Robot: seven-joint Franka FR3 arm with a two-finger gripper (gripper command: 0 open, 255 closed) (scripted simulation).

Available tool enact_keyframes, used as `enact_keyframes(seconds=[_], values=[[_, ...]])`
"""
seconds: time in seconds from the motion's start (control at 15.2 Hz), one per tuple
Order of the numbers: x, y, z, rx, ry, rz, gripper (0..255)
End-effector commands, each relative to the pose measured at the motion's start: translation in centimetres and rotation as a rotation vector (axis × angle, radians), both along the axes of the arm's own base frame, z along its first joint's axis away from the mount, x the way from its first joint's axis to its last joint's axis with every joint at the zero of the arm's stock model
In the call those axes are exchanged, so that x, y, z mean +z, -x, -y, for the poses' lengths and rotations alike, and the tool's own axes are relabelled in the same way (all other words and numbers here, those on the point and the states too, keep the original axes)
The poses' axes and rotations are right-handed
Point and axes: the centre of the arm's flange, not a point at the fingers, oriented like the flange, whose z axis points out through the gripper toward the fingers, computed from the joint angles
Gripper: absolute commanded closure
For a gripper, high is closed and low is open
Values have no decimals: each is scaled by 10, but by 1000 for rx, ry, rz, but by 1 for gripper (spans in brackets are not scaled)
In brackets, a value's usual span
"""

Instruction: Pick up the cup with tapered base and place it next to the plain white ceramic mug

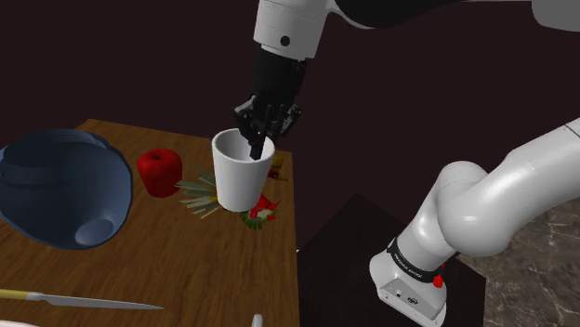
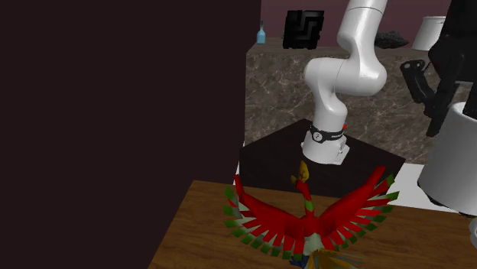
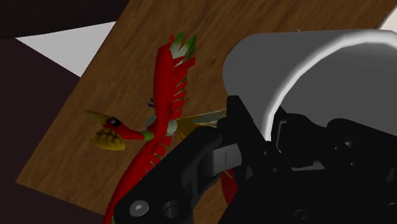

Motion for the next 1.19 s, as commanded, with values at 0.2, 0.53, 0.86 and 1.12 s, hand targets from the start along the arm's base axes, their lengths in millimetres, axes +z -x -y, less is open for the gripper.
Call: enact_keyframes(seconds=[0.2, 0.53, 0.86, 1.12], values=[[2, 37, -59, -1, 0, 0, 255], [2, 70, -116, -1, 0, 0, 255], [-19, 75, -126, -1, 0, 0, 255], [-40, 75, -126, -1, 0, 0, 255]])
